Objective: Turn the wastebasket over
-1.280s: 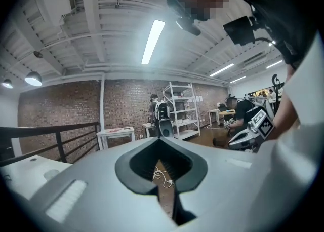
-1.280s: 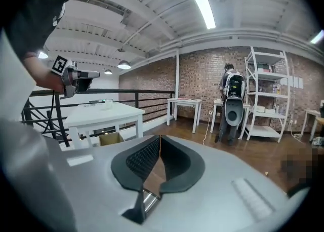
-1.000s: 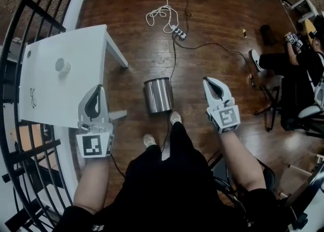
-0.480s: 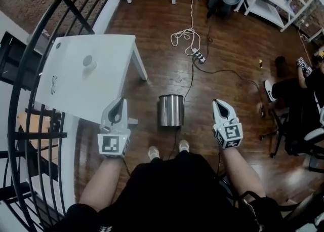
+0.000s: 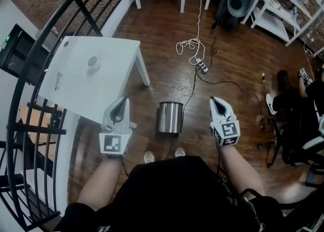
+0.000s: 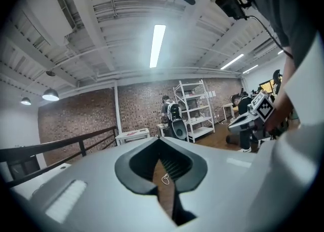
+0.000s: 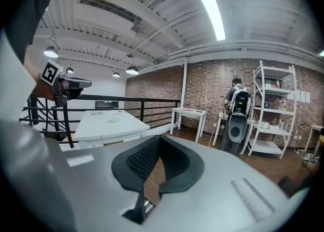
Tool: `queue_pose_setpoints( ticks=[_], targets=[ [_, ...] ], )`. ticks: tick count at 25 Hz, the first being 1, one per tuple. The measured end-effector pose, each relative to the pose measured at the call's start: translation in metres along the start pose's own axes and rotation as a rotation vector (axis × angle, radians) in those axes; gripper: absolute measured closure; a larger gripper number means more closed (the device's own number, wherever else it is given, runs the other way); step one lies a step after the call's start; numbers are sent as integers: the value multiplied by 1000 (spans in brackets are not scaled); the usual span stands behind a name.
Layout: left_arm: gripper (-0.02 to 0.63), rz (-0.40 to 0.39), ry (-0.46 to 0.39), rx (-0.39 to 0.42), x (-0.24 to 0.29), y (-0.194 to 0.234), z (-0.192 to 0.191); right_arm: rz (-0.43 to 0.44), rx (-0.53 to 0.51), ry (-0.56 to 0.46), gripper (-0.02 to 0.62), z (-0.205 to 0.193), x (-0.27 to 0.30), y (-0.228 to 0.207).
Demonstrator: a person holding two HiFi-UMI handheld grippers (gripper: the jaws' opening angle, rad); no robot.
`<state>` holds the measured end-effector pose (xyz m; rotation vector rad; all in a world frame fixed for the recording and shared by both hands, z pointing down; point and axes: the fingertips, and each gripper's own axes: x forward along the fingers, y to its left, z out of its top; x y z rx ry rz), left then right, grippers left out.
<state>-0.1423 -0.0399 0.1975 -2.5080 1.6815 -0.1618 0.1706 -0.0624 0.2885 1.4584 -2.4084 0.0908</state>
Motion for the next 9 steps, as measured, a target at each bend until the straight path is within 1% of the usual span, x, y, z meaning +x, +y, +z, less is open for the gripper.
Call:
queue_pose_setpoints(
  ticks=[3,7,9],
  targets=[
    [607,4,0,-20,1,2,-2,-12,-6,-9,594,3,4,-2],
    [607,34,50,-24,2,11,-12,-42,20,-30,594,1,1,-8],
    [607,48,61,-29,2,17,-15,-54,37,-44,594,2,0,-11]
  ],
)
